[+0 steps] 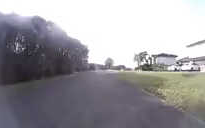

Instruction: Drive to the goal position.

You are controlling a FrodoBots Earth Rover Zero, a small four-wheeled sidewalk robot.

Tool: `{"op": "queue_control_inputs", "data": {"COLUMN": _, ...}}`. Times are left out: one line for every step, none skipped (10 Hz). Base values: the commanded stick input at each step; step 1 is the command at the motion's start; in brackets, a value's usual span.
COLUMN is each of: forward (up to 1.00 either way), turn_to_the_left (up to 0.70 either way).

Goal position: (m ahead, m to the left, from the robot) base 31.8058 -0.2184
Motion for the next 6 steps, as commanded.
{"op": "queue_control_inputs", "data": {"forward": 1.00, "turn_to_the_left": 0.00}}
{"op": "queue_control_inputs", "data": {"forward": 1.00, "turn_to_the_left": 0.00}}
{"op": "queue_control_inputs", "data": {"forward": 1.00, "turn_to_the_left": 0.00}}
{"op": "queue_control_inputs", "data": {"forward": 1.00, "turn_to_the_left": 0.00}}
{"op": "queue_control_inputs", "data": {"forward": 1.00, "turn_to_the_left": 0.00}}
{"op": "queue_control_inputs", "data": {"forward": 1.00, "turn_to_the_left": 0.00}}
